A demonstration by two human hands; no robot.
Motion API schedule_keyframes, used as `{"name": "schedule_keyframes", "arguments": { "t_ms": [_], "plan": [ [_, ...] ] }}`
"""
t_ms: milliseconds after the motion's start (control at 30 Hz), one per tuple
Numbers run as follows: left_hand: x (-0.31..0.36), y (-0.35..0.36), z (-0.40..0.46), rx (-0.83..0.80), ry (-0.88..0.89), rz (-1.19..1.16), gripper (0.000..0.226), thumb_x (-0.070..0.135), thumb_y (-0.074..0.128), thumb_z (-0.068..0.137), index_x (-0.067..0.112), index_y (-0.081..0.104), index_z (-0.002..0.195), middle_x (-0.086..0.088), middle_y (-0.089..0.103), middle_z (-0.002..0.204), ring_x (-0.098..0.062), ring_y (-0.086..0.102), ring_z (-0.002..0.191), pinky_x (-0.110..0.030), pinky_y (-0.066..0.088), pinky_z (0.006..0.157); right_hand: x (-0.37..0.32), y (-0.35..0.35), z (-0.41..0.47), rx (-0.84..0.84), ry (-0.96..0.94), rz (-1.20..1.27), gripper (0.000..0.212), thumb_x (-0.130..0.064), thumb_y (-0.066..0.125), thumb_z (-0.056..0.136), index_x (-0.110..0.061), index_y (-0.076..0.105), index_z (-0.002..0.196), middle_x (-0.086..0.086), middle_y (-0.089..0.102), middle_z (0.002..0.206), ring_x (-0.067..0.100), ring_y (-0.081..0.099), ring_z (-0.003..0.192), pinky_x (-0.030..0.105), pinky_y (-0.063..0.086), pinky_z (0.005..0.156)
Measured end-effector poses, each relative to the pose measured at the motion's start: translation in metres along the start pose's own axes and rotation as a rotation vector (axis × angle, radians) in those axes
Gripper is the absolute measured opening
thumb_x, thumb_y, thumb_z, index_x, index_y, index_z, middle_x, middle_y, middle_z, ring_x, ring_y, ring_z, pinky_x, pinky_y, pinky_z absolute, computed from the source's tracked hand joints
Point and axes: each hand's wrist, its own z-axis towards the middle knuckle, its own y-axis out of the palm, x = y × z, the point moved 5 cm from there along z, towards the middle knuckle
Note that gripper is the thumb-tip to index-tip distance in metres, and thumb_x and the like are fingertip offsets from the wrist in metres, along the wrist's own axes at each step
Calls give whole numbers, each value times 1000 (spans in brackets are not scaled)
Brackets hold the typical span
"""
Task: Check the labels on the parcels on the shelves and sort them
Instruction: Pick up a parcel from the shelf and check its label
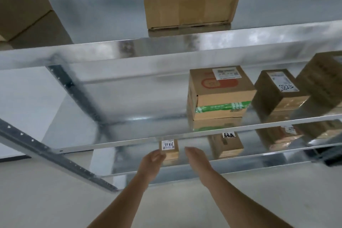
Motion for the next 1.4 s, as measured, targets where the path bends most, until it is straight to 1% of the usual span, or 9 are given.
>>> {"name": "schedule_keyframes", "arguments": {
  "t_ms": [200, 333, 400, 567, 667, 833, 967, 1133, 1400],
  "plan": [
    [-67, 20, 52, -23, -109, 11, 14, 19, 65, 98, 17, 66, 84, 8, 61, 80, -18, 51, 98, -25, 40, 69, 56, 35, 42, 40, 65, -56, 37, -21, 45, 103, -26, 47, 66, -1, 51, 77, 15, 47, 71, 31, 39, 67],
    [-125, 38, 96, -9, -145, -6, 48, 33, 63, 100, 7, 56, 140, -10, 61, 136, -27, 54, 130, -30, 40, 97, 103, 51, 88, 43, 78, -51, 32, -23, 44, 106, -32, 45, 75, -10, 49, 83, 14, 50, 84, 15, 41, 69],
    [-152, 46, 125, 21, -151, 6, 63, 38, 58, 103, 5, 39, 153, -13, 50, 151, -30, 47, 139, -35, 35, 107, 127, 62, 121, 64, 77, -78, 31, -29, 45, 105, -27, 44, 74, -7, 48, 77, 19, 49, 83, 26, 41, 65],
    [-190, 78, 197, 105, -65, -70, 75, 58, 47, 101, 11, 35, 157, -9, 43, 158, -27, 43, 143, -35, 34, 112, 174, 88, 218, 158, -6, -107, 39, -49, 43, 101, -14, 58, 108, 9, 62, 100, 25, 57, 90, 32, 37, 76],
    [-224, 101, 252, 115, -16, -166, 93, 88, 46, 79, 20, 56, 142, -8, 65, 136, -30, 63, 121, -47, 48, 108, 196, 107, 272, 144, -108, -68, 48, -62, 43, 98, -17, 60, 105, 1, 62, 90, 21, 60, 83, 33, 43, 70],
    [-245, 123, 282, 132, 124, -392, 28, 60, 53, 97, 41, 71, 108, 8, 77, 107, -20, 71, 104, -48, 56, 98, 224, 133, 322, 99, -243, 107, 49, -62, 46, 98, -21, 68, 112, -2, 73, 107, 19, 67, 98, 35, 53, 89],
    [-257, 129, 293, 85, 207, -525, 50, 70, 63, 78, 44, 71, 120, 9, 76, 114, -18, 72, 109, -48, 57, 98, 234, 138, 333, -10, -373, 289, 27, -54, 59, 97, -34, 71, 110, -12, 74, 100, 11, 68, 97, 31, 53, 94],
    [-259, 127, 283, 25, 285, -546, 36, 39, 60, 99, 38, 62, 135, 5, 72, 127, -18, 68, 118, -34, 57, 91, 239, 133, 340, -220, -423, 314, 39, -55, 66, 91, -44, 63, 128, -11, 73, 120, 11, 70, 108, 40, 53, 102],
    [-272, 122, 288, -76, 350, -530, 39, 9, 59, 98, 31, 57, 130, -1, 74, 122, -25, 67, 115, -46, 52, 95, 243, 123, 346, -345, -479, 349, 39, -26, 67, 95, -27, 48, 129, 8, 70, 121, 24, 69, 105, 20, 56, 66]
  ]
}}
